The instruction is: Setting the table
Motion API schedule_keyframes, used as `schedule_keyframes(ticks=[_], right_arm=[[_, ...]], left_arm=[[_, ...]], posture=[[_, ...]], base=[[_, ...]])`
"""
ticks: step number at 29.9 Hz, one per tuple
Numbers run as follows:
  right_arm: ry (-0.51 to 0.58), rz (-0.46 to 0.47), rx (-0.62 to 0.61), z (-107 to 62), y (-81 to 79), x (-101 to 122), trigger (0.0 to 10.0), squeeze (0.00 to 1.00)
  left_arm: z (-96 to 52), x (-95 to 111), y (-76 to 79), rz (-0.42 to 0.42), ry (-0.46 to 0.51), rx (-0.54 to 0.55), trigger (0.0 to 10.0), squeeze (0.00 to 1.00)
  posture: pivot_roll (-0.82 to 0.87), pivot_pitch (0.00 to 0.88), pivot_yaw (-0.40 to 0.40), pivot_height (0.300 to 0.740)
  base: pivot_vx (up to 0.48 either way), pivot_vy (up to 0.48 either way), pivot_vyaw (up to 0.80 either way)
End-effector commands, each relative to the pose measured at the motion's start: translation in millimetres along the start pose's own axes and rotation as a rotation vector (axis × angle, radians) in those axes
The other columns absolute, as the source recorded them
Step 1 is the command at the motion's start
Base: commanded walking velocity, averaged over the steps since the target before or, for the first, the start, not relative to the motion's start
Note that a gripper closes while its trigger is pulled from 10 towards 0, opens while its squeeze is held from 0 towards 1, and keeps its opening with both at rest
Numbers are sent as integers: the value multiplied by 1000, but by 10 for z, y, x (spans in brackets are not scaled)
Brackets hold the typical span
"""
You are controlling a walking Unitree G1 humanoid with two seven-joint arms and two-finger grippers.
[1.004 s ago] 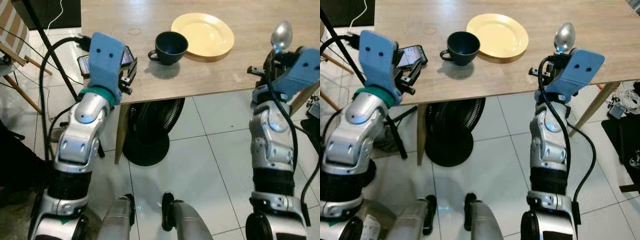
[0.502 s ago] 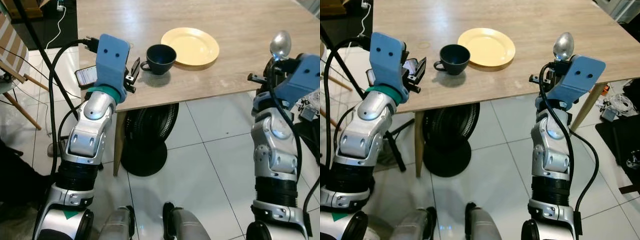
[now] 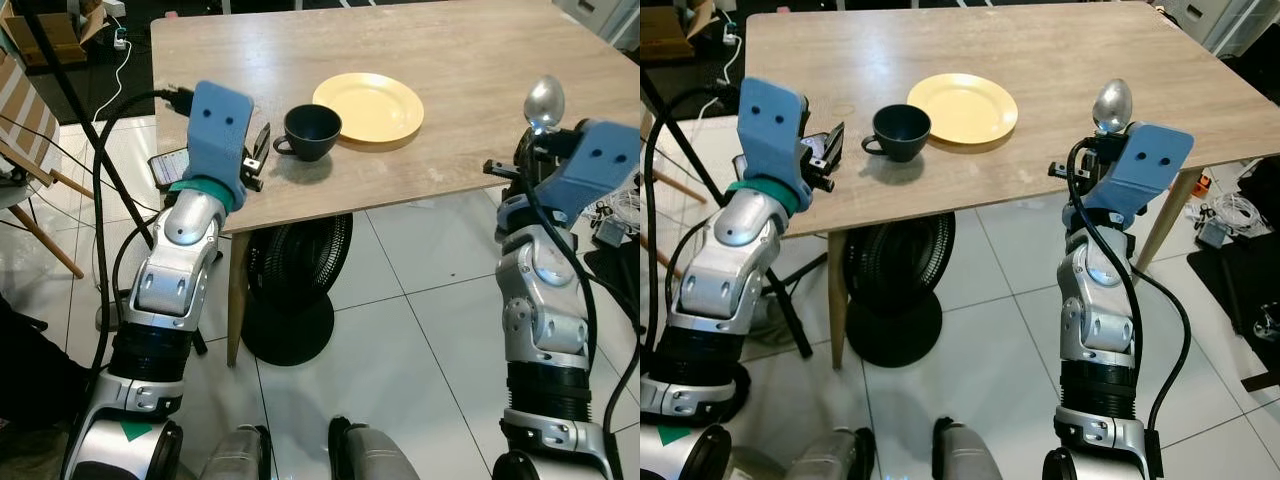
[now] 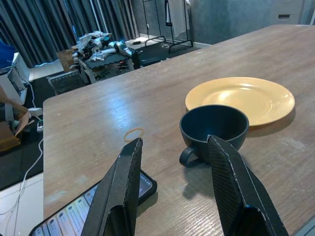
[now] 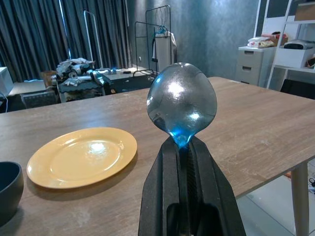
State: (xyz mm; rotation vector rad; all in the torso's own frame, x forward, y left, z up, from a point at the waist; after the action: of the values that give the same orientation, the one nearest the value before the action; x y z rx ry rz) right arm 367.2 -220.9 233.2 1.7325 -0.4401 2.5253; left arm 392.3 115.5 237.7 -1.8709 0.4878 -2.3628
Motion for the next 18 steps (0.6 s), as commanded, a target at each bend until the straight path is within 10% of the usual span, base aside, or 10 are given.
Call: schedule_keyframes(ticks=[1, 11, 18], right_arm=[[-14, -7, -9, 1, 43, -39, 10000, 0], [-15, -9, -13, 4, 49, -47, 10000, 0], [-14, -16, -17, 1, 65, -39, 10000, 0]], left_arm=[[-13, -70, 5, 0, -16, 5, 10000, 0], [2, -48, 6, 14, 7, 11, 10000, 0], [10, -78, -8, 26, 3, 28, 10000, 0]], posture=[[3, 0, 0, 740], [1, 0, 4, 740], [-5, 0, 4, 740]], base=[[0, 0, 0], [0, 0, 0], [437, 0, 0]])
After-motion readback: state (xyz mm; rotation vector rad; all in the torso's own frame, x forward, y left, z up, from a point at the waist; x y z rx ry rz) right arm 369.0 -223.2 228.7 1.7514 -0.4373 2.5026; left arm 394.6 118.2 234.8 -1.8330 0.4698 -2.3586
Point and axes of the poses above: a point about 5 cm out from each wrist's last joint towards the gripper, its own z axis pointing out of the wrist towards the gripper, its own x axis along the axis of the wrist's last joint, y = z × x, the point moved 5 cm from there along z, pointing out of the wrist towards the gripper, and after that the axes turned 5 degrees about z, right-handed, at the moved point
